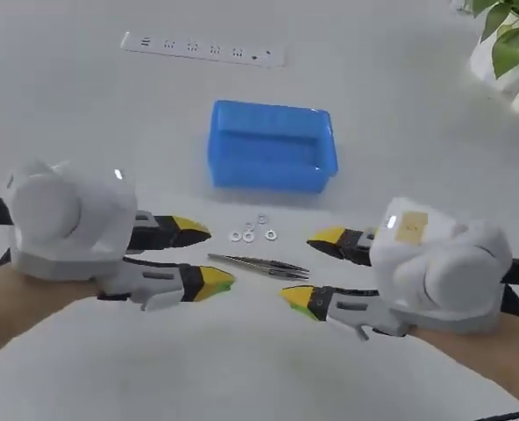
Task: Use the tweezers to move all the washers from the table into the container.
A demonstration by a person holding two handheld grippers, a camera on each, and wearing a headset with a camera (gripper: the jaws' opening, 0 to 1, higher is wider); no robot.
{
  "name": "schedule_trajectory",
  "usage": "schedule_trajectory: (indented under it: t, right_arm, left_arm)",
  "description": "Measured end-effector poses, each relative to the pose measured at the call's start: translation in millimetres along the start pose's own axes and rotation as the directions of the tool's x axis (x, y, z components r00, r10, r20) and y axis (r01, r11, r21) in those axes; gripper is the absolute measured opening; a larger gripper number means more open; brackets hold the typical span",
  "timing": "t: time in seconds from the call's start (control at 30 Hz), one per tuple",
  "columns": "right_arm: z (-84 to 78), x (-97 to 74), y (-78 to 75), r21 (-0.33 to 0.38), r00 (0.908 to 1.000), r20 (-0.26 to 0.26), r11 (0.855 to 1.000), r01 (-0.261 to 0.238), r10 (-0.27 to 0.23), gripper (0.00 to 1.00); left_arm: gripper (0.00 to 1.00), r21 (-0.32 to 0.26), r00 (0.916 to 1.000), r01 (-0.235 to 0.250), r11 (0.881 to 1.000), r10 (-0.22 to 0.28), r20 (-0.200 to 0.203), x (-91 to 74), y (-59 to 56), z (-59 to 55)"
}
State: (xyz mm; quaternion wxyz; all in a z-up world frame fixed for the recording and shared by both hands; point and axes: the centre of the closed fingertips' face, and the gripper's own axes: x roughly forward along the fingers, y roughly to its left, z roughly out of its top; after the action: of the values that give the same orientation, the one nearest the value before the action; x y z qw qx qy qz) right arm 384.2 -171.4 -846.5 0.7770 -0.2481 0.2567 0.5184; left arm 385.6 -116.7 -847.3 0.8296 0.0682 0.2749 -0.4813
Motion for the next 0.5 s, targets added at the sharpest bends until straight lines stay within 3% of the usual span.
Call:
schedule_trajectory:
  t: [0.27,0.5]
  right_arm:
    - [-8.5,22.2,-1.5,-0.035,0.9964,-0.054,0.997,-0.067,0.065,0.33]
    - [-12.9,32.0,2.0,-0.039,0.9919,-0.08,0.994,-0.102,0.098,0.31]
  left_arm:
    - [0.39,0.018,0.9982,0.04,0.999,-0.039,-0.047,16.4,2.3,-10.4]
    - [0.32,0.032,0.9966,0.062,0.998,-0.06,-0.056,23.8,2.8,-13.8]
